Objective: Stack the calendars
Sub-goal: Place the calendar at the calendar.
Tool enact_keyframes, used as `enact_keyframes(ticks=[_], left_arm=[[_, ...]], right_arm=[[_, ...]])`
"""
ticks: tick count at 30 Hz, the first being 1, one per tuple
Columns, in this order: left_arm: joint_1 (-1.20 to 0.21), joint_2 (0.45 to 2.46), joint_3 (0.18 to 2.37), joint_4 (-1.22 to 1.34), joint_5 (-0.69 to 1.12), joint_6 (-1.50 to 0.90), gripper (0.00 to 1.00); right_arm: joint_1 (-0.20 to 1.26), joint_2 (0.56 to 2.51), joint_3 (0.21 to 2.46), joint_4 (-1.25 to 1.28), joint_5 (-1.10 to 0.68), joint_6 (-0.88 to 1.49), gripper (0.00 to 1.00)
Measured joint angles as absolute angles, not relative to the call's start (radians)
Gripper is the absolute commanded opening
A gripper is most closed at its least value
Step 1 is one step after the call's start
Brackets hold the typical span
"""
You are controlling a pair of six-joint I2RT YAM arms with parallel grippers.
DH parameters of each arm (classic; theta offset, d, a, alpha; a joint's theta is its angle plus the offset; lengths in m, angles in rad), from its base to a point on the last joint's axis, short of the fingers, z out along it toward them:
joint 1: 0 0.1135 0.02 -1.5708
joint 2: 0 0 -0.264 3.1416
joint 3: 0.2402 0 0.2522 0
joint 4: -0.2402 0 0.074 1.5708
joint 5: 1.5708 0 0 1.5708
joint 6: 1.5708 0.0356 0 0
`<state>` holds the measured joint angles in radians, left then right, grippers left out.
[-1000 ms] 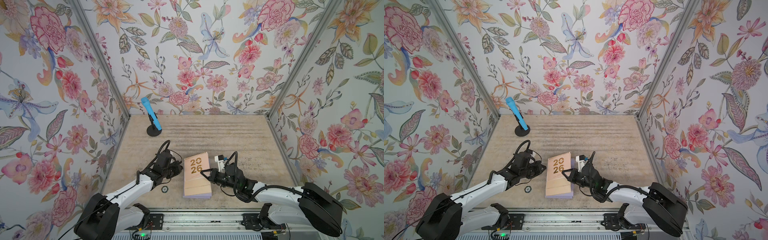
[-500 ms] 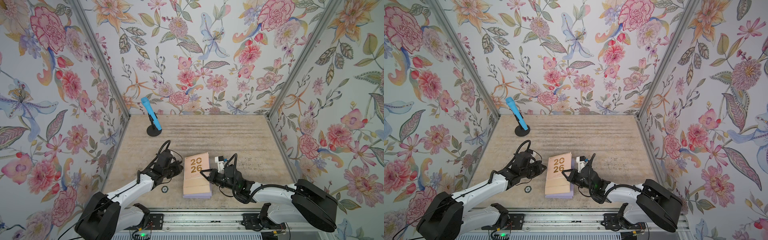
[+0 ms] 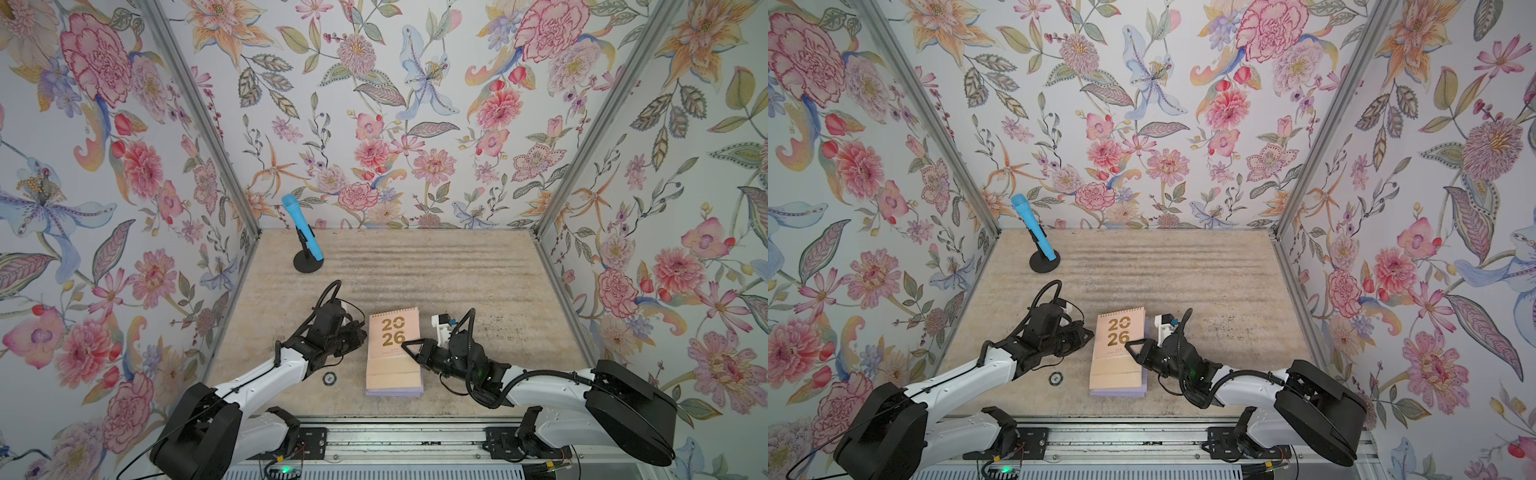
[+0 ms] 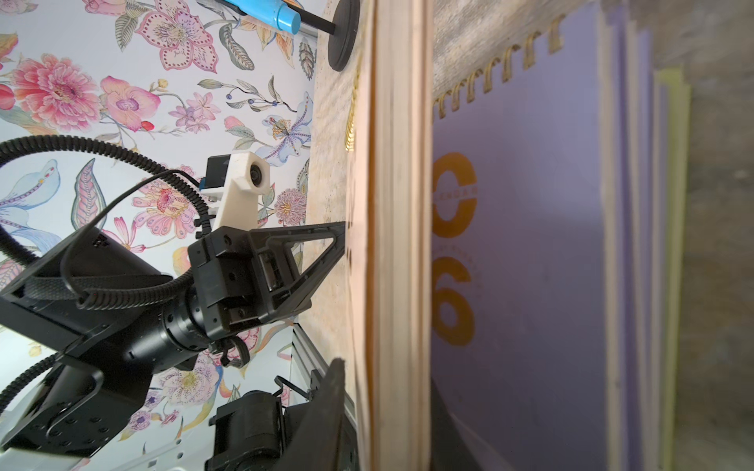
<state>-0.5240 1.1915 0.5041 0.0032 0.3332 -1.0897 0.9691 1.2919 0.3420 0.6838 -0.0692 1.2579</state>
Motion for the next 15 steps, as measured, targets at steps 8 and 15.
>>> enact_keyframes(ticks=[8, 15], left_arm=[[-0.524, 1.198, 0.504, 0.005, 0.333, -1.090, 0.00], [-0.524, 1.199, 0.504, 0.002, 0.332, -1.089, 0.00]], right_arm=[[0.960, 1.216, 0.314, 0.633, -0.046, 1.258, 0.38], [0.917, 1.118, 0.287, 0.555, -0.033, 1.257, 0.42]])
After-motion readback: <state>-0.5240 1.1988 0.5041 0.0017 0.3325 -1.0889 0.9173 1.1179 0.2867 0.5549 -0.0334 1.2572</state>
